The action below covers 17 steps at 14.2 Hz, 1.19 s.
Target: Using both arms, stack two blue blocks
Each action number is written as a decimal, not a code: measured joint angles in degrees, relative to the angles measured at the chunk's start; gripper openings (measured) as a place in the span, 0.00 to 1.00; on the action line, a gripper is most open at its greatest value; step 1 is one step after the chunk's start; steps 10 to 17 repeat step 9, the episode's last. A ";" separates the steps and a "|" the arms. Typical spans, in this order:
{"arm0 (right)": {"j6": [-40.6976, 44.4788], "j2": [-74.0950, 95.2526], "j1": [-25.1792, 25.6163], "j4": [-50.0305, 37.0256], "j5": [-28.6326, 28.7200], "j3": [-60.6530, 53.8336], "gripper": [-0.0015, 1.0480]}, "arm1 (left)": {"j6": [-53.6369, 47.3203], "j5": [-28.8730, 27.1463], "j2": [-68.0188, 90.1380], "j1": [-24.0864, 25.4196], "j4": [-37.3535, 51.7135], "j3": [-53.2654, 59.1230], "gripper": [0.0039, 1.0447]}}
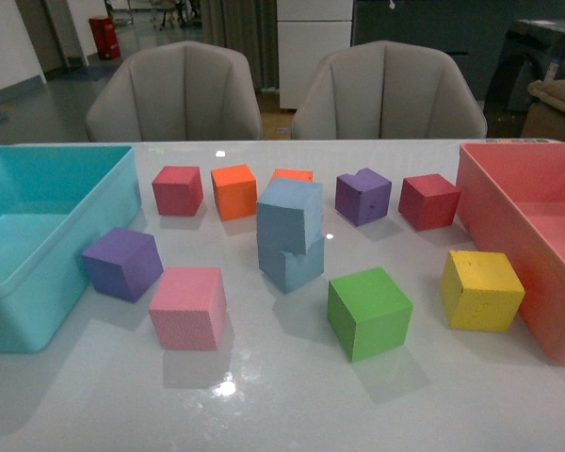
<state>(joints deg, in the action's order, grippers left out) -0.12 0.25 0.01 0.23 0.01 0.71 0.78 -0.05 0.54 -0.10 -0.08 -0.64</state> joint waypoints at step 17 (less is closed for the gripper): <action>0.00 0.00 0.00 -0.04 0.00 0.00 0.94 | -0.07 0.04 0.00 0.00 -0.11 0.00 0.94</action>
